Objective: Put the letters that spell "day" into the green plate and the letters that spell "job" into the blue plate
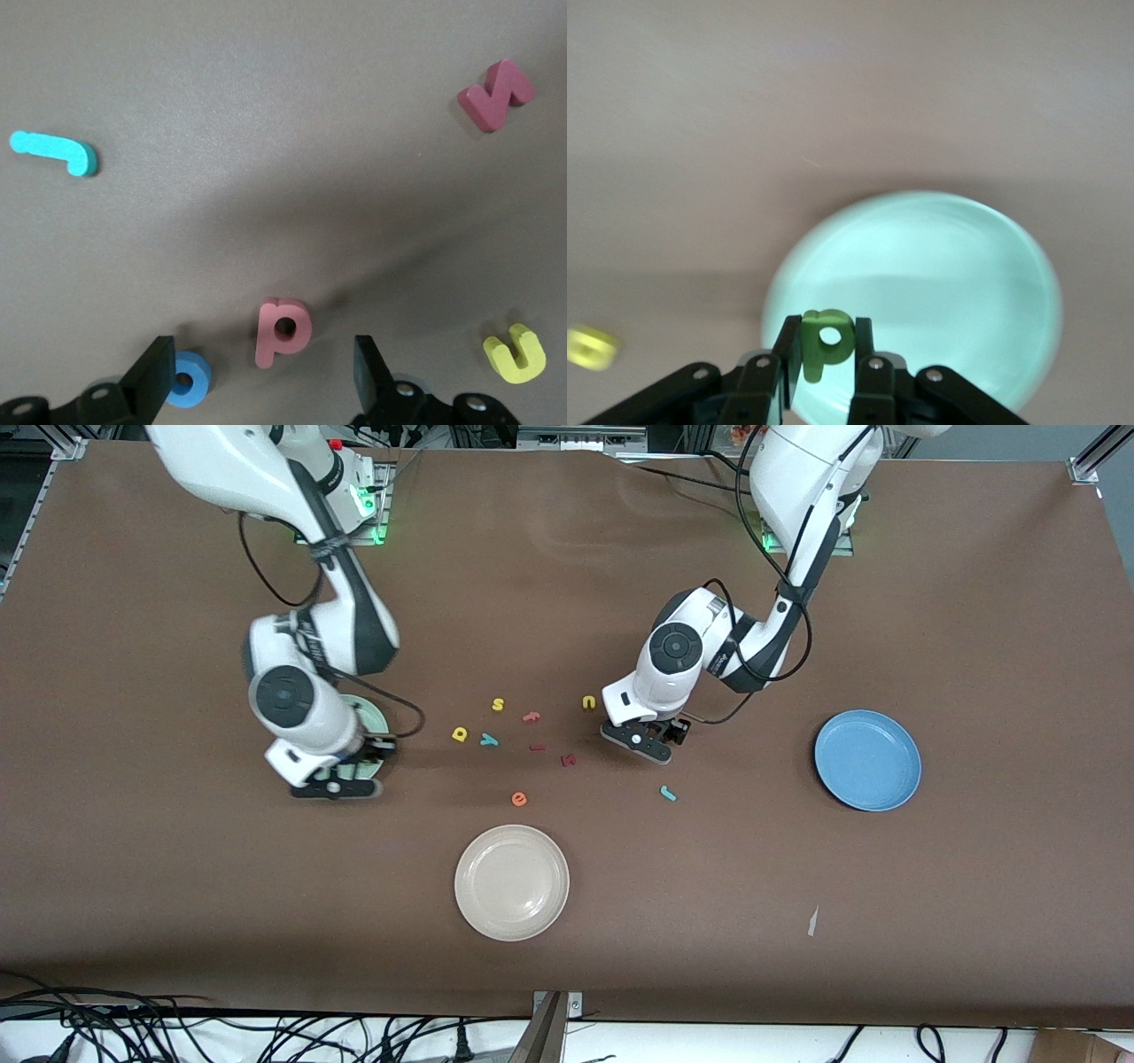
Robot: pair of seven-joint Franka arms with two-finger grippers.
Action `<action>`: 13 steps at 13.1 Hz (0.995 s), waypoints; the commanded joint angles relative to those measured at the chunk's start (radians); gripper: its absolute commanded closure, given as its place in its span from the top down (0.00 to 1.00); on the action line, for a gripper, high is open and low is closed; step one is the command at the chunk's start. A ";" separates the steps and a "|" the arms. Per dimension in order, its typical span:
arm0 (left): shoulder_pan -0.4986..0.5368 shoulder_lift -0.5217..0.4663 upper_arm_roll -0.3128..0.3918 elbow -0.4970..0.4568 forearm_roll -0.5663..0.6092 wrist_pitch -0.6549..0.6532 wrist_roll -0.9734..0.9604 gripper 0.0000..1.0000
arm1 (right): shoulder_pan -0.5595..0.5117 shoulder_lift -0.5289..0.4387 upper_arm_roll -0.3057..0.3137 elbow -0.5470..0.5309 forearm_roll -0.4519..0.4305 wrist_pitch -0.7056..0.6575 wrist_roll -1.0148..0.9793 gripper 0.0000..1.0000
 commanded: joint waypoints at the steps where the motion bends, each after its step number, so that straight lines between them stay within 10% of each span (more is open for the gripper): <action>1: -0.011 0.017 0.011 0.014 0.027 0.007 -0.008 0.89 | 0.004 -0.085 -0.080 -0.188 0.009 0.089 -0.119 0.11; 6: -0.031 0.034 0.011 0.030 0.018 0.007 -0.010 0.85 | -0.013 -0.046 -0.084 -0.236 0.023 0.159 -0.135 0.20; 8: -0.034 0.039 0.011 0.035 0.018 0.009 -0.010 0.85 | -0.014 -0.036 -0.084 -0.237 0.023 0.164 -0.132 1.00; 13: -0.034 0.039 0.014 0.035 0.023 0.009 -0.008 0.54 | -0.008 -0.084 0.000 -0.214 0.024 0.120 0.090 1.00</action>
